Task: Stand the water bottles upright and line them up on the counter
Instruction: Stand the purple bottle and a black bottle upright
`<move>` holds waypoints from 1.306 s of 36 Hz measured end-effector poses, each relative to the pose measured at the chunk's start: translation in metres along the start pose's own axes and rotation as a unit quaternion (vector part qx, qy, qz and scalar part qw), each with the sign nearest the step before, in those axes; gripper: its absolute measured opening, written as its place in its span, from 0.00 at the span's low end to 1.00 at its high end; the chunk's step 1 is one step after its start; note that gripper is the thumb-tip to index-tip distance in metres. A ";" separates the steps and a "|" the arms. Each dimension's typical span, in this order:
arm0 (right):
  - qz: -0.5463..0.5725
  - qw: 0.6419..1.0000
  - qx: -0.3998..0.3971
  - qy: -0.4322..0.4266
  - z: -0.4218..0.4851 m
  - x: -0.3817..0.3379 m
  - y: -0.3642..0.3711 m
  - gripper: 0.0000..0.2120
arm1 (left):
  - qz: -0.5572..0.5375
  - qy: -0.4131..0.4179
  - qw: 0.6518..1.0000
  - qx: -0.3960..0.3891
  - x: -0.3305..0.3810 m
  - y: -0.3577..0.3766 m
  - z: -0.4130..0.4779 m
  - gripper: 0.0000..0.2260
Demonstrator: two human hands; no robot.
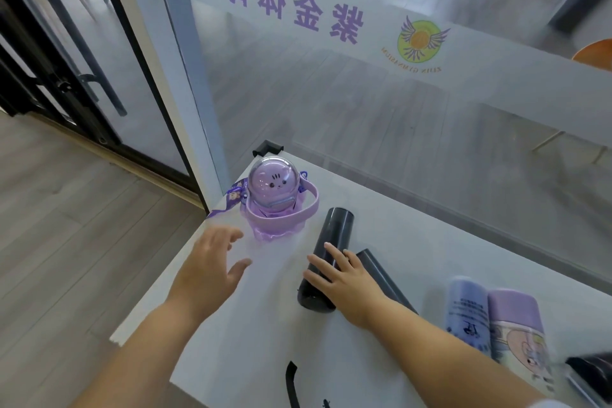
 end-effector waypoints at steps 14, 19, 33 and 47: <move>0.037 0.990 0.130 0.029 0.012 -0.002 0.007 0.42 | -0.025 -0.088 0.971 -0.221 -0.013 0.051 -0.025 0.27; 0.087 0.984 0.152 0.041 0.018 0.002 0.003 0.44 | -0.061 -0.117 0.971 -0.199 -0.007 0.066 -0.019 0.33; 0.140 0.974 0.160 0.077 -0.004 0.010 0.014 0.43 | -0.133 -0.110 0.980 -0.103 0.000 0.096 -0.012 0.35; 0.257 0.935 0.087 0.228 -0.049 0.018 0.026 0.34 | -0.098 0.116 0.988 -0.030 0.048 0.053 -0.008 0.34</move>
Point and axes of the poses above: each hand's wrist, its own z-axis towards the middle knuckle, its own y-axis out of the palm, x = y × z, the point moved 3 cm from there along z, towards the middle knuckle, and after that the axes turned 2 degrees about -x, right-handed, at the moved point
